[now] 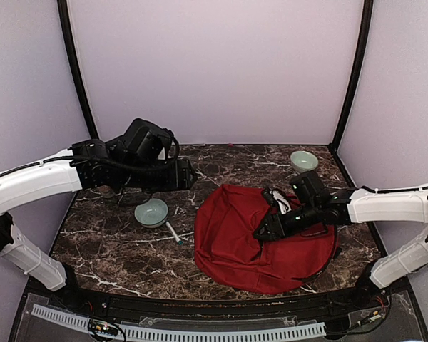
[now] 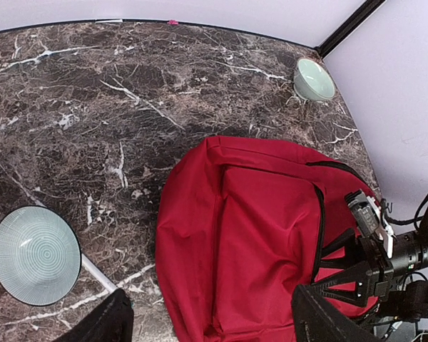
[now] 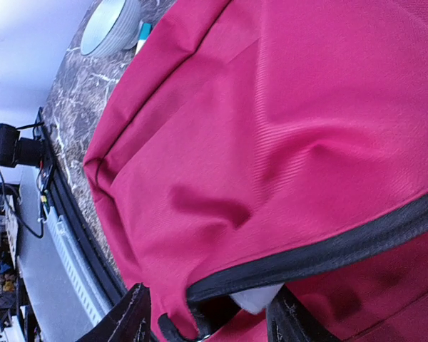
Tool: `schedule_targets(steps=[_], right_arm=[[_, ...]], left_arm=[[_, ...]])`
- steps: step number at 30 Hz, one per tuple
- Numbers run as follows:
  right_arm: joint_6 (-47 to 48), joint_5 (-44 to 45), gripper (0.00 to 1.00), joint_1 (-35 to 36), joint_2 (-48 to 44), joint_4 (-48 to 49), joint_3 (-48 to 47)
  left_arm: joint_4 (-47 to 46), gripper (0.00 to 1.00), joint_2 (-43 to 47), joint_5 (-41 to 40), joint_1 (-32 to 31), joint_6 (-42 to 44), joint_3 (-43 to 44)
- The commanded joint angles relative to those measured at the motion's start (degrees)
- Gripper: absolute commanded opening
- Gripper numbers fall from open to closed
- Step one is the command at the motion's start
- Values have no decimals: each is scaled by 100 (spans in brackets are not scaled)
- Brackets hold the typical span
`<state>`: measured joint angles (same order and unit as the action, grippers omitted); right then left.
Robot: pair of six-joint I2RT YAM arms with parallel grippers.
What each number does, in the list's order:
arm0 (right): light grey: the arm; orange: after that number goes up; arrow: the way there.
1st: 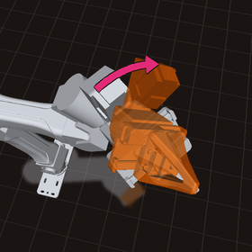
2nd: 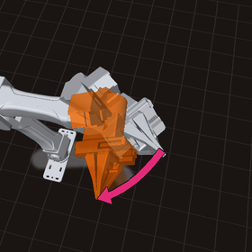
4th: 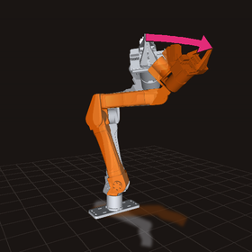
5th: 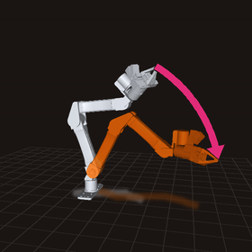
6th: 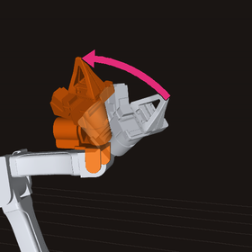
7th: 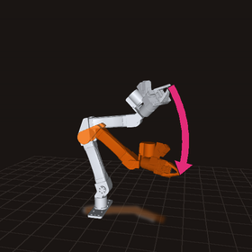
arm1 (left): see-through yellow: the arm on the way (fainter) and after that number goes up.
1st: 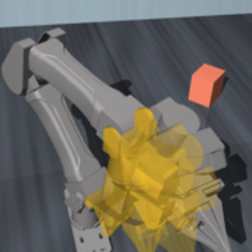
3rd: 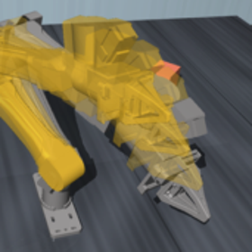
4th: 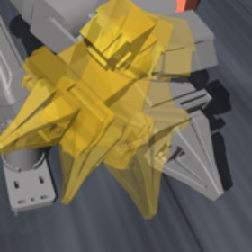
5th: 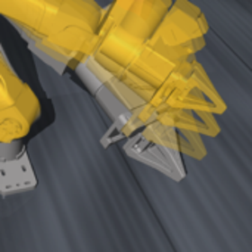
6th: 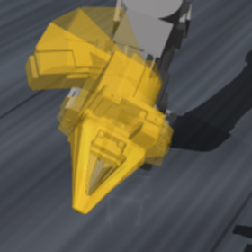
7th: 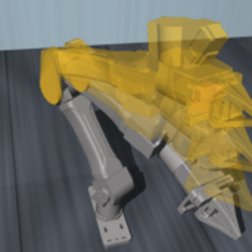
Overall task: Pack the student bag
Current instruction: Place the pen in the lower front pocket of the bag.
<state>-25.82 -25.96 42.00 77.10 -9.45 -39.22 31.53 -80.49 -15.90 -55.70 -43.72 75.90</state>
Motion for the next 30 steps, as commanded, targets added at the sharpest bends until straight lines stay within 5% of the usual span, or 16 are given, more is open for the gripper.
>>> schedule_targets(steps=[1, 10, 20, 30], right_arm=[[128, -423, 56, 17, -300, -238, -154], [638, -751, 55, 19, -181, -1243, -577], [290, 2302, 43, -57, 108, -3387, -1338], [-562, 2409, 29, -226, -336, -3500, -1273]], left_arm=[[216, 79, 218, -182, -101, -237, -127], [781, 78, 53, -351, -223, -512, 101], [1786, 80, -471, -669, -388, -822, 397], [1516, 80, -1356, -543, -382, -746, 894]])
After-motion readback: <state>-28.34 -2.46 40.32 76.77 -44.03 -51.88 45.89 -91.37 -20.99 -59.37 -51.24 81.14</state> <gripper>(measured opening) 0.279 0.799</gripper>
